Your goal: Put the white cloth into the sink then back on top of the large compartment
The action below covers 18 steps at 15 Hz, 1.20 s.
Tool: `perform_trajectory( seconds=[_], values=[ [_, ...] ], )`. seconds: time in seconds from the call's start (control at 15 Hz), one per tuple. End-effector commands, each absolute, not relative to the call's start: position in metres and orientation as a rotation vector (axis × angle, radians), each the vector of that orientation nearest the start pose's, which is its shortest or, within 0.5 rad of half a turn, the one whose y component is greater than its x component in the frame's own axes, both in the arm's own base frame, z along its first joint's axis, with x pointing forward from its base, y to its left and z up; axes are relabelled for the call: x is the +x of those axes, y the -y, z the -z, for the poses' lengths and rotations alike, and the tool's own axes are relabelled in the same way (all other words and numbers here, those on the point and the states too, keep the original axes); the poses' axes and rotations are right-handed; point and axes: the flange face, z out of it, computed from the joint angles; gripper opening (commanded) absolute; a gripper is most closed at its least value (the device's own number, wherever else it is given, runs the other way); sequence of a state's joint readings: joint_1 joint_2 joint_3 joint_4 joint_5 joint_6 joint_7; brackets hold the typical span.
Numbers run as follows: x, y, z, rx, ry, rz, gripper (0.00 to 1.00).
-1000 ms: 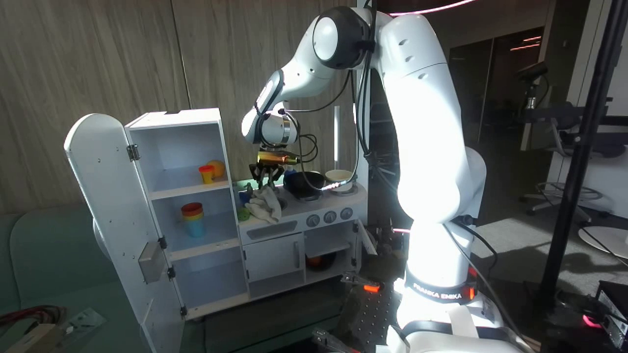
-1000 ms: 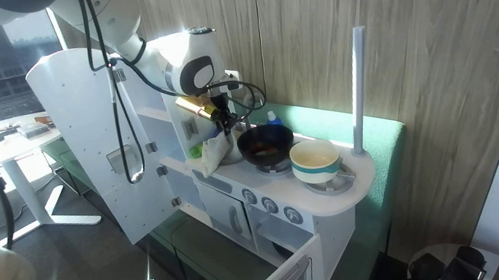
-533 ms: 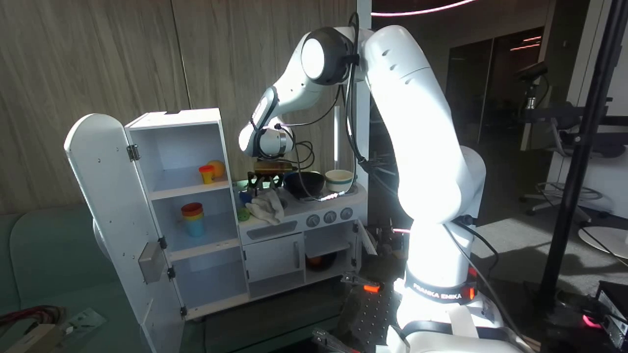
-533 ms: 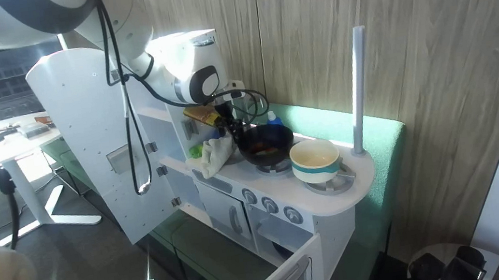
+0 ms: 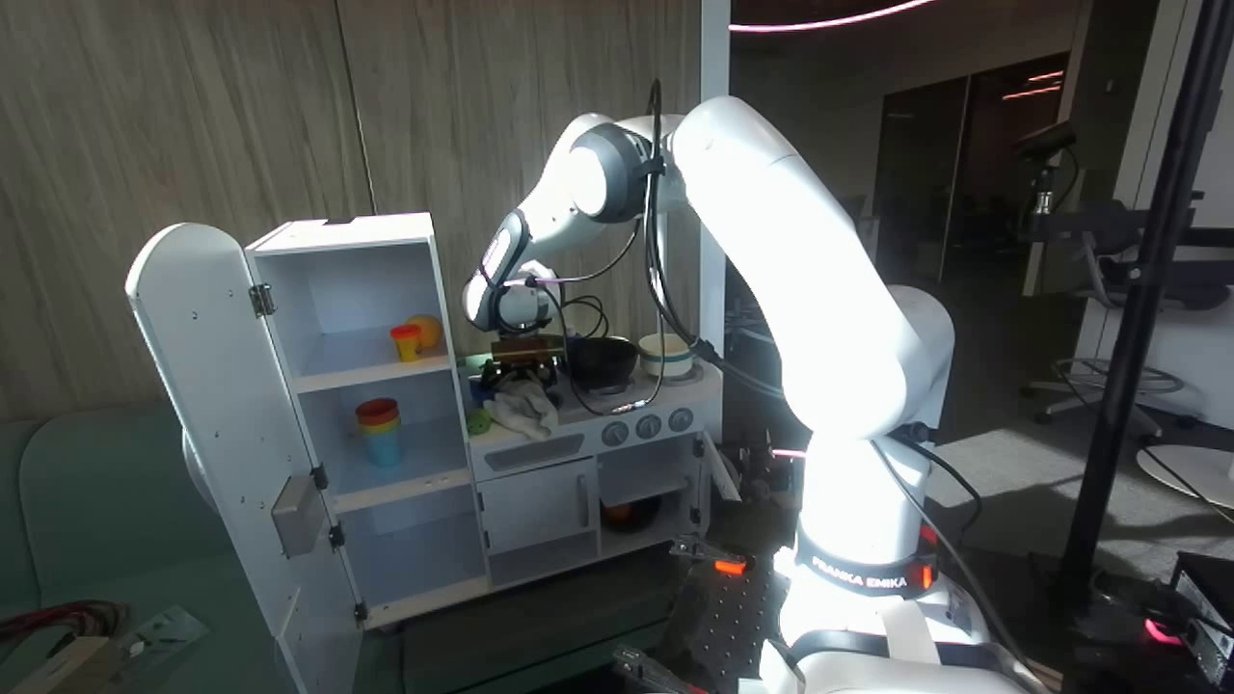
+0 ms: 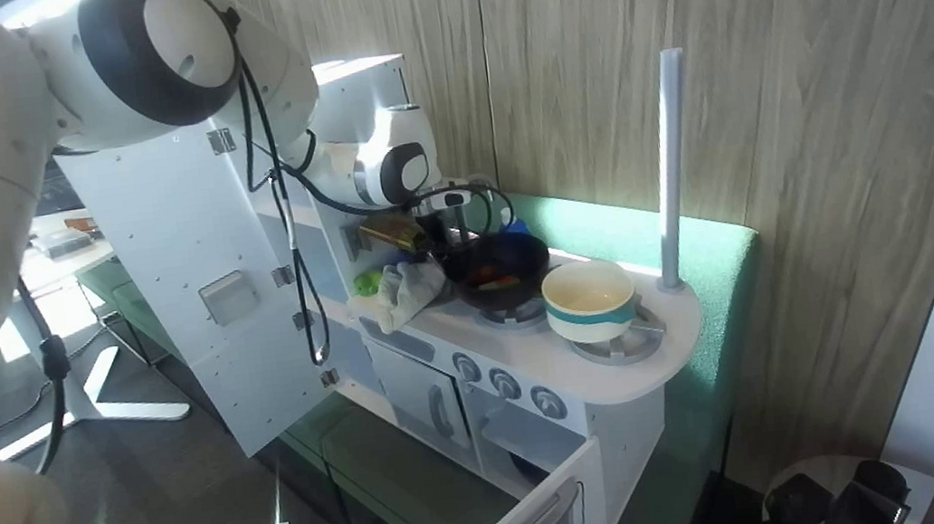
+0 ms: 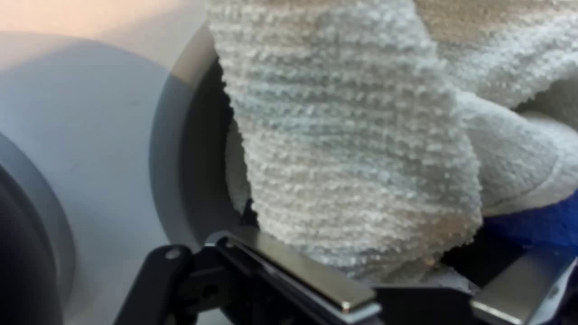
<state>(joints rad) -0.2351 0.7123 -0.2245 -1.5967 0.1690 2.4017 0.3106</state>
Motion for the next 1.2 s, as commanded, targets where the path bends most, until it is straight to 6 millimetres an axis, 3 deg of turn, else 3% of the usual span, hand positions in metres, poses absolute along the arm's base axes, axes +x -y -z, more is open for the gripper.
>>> perform_trajectory(
  seconds=[0.0,0.27,0.33,0.4,0.73,1.0,1.07,1.13],
  values=[
    [0.637,0.291,-0.23,-2.922,-1.227,0.036,1.0],
    [0.632,0.297,-0.223,-2.945,-1.148,0.031,1.0],
    [0.632,0.299,-0.222,-2.952,-1.136,0.04,0.75],
    [0.632,0.3,-0.221,-2.952,-1.115,0.05,0.74],
    [0.654,0.31,-0.205,-2.936,-1.168,0.188,0.34],
    [0.67,0.307,-0.198,-2.953,-1.085,0.364,0.06],
    [0.669,0.311,-0.199,-2.938,-1.141,0.379,0.03],
    [0.667,0.318,-0.199,-2.92,-1.215,0.402,0.06]
  ],
)
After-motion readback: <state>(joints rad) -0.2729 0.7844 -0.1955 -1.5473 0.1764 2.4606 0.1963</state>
